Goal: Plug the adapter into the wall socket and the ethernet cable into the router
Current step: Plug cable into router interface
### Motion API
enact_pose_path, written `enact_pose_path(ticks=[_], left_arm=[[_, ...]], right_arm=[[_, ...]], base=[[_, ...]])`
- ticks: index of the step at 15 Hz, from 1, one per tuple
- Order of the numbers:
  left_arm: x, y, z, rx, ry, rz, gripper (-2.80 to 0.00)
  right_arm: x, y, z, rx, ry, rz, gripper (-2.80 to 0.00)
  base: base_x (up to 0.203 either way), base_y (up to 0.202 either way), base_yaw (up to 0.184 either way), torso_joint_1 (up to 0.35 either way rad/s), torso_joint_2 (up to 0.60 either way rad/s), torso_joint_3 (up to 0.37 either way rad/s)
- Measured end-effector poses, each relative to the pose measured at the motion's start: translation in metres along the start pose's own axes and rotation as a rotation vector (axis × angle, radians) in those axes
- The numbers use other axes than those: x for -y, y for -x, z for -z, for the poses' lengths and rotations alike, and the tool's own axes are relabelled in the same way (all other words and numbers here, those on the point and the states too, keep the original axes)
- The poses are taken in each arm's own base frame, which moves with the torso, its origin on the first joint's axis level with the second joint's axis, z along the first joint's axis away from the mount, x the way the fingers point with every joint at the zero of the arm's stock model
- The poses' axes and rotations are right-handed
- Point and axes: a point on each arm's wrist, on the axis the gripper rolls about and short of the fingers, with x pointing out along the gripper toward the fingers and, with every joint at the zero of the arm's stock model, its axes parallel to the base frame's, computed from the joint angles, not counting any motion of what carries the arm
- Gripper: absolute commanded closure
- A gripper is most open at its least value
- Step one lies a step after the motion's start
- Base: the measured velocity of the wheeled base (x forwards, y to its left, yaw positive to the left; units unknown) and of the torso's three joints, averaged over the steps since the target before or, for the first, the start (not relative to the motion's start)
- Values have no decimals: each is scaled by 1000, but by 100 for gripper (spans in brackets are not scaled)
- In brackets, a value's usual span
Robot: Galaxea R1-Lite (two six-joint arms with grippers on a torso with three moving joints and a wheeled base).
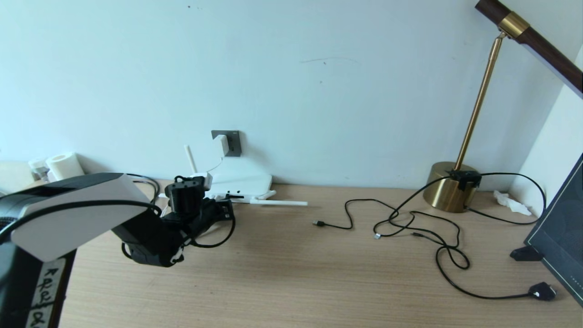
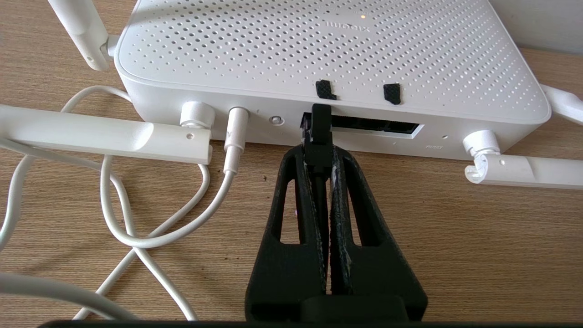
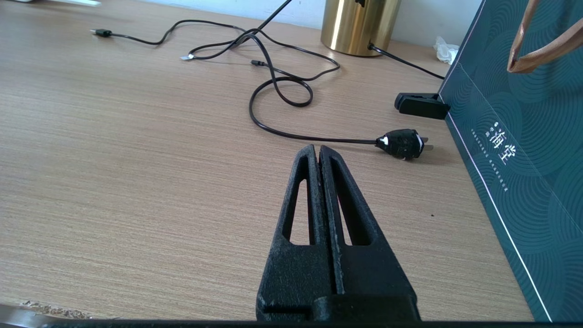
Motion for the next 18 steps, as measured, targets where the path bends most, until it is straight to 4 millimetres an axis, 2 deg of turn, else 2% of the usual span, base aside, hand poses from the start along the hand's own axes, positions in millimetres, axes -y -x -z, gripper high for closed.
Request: enact_pose_path(ticks=[13, 14, 18], left_arm=[[0, -2, 2, -1, 0, 0, 0], [0, -2, 2, -1, 0, 0, -280], [0, -2, 1, 9, 0, 0, -280]], right_arm=[[0, 0, 0, 0, 0, 0, 0], [0, 0, 0, 0, 0, 0, 0], [0, 0, 0, 1, 0, 0, 0]], base=[[0, 0, 0, 0, 0, 0], [0, 0, 0, 0, 0, 0], [0, 0, 0, 0, 0, 0]])
